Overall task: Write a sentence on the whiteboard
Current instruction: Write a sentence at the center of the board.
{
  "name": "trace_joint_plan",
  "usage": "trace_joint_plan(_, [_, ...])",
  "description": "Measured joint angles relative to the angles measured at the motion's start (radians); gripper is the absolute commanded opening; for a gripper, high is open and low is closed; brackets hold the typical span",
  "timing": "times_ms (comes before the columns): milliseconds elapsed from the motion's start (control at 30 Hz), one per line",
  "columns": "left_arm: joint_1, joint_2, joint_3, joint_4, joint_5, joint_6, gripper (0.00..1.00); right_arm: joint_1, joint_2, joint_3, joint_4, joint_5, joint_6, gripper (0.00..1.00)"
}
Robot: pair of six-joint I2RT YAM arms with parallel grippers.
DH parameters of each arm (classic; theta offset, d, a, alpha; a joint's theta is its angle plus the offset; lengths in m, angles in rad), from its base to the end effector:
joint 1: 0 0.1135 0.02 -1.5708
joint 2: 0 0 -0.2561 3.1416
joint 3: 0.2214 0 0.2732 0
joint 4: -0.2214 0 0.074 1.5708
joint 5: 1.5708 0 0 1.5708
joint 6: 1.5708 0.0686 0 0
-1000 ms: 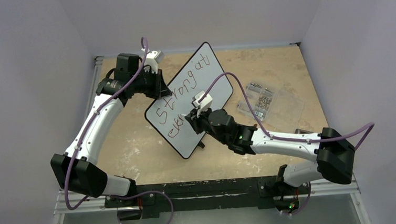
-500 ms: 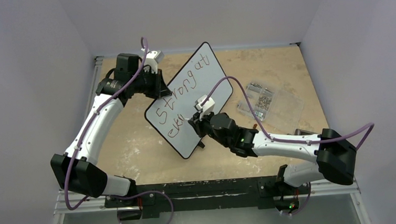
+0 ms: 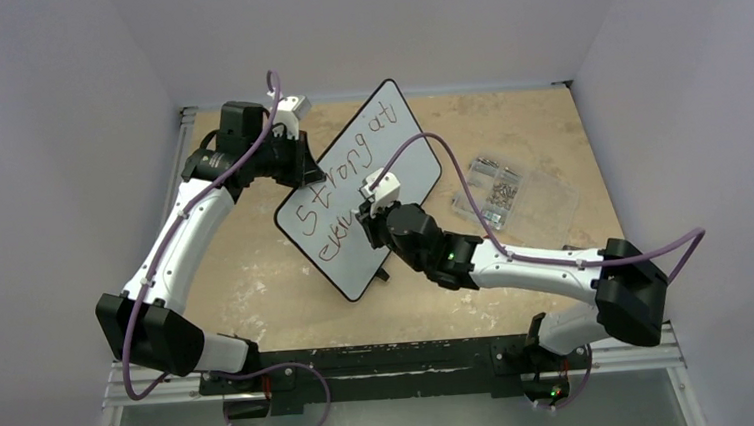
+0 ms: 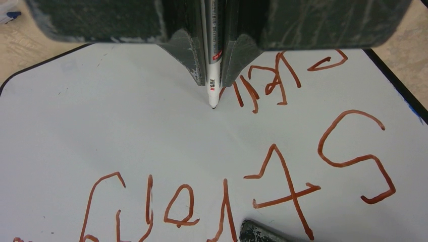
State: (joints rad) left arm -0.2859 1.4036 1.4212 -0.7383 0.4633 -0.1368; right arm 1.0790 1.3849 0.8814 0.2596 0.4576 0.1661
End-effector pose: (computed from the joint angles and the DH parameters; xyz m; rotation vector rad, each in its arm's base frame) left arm 0.3219 -0.1266 0.3414 0.4159 2.2737 -0.7483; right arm 0.1998 0.3088 0.2564 -0.4951 1.7456 0.4759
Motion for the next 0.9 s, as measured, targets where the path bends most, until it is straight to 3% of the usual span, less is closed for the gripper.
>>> trace_joint_plan(900, [0.002, -0.004, 0.000, -0.002, -0.007, -0.001, 0.00, -0.002, -0.002, -0.021, 0.005, 0.000, 0.024, 0.00])
